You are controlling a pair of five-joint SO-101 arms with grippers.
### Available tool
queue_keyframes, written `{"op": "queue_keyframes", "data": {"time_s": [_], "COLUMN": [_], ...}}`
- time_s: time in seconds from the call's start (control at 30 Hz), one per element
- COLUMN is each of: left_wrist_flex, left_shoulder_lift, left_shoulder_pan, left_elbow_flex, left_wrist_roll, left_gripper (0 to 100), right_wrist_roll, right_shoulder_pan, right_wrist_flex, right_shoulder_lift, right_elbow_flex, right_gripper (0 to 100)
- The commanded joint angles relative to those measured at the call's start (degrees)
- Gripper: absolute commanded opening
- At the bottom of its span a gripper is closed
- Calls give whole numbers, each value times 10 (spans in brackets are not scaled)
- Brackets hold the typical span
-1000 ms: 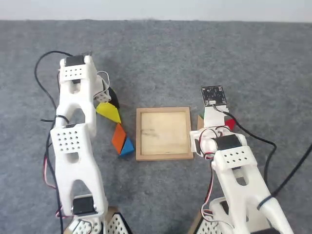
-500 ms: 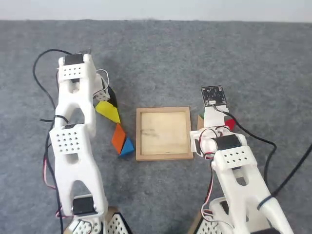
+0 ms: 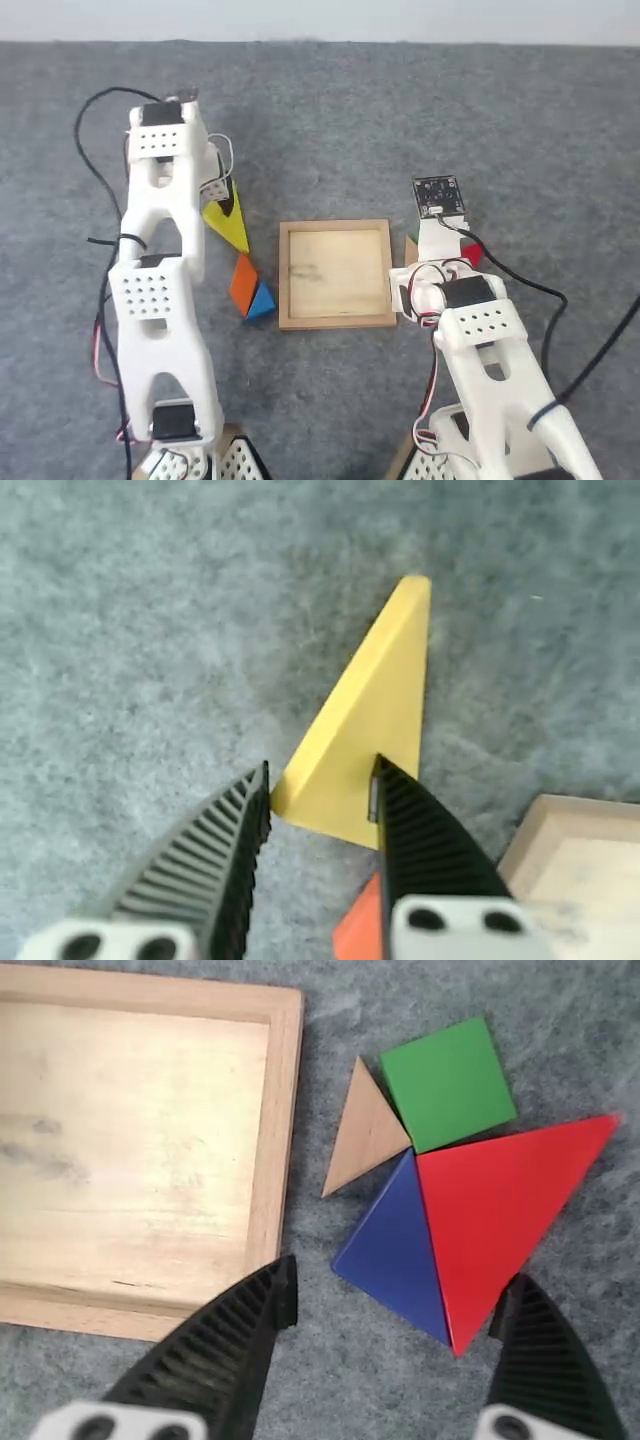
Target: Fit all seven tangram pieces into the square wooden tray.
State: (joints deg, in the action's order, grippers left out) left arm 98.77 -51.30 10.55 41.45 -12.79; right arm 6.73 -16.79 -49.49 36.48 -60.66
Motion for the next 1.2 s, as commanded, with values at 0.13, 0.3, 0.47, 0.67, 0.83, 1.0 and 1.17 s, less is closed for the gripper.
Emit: {"op": "queue_keyframes", "data": {"time_s": [0.13, 0.3, 0.47, 0.67, 0.83, 1.0, 1.17], "left_wrist_flex": [16, 17, 17, 17, 17, 17, 17], "left_shoulder_lift": [3, 7, 7, 7, 7, 7, 7], "left_shoulder_pan": [-77, -104, -134, -163, -188, -213, -232], "left_elbow_flex": [-25, -20, -19, -19, -18, -18, -18], "left_wrist_roll": [-4, -24, -25, -25, -25, -25, -25], "left_gripper": [122, 122, 118, 87, 87, 87, 87], "right_wrist_roll": [5, 5, 5, 4, -18, -19, -19], "right_shoulder_pan": [0, 0, 0, 0, 0, 0, 0], "right_wrist_flex": [9, 9, 9, 9, 9, 9, 9], "right_shoulder_lift": [3, 3, 3, 3, 3, 3, 3], "right_elbow_flex": [32, 32, 33, 33, 33, 33, 33], "right_gripper": [318, 318, 318, 318, 318, 318, 318]}}
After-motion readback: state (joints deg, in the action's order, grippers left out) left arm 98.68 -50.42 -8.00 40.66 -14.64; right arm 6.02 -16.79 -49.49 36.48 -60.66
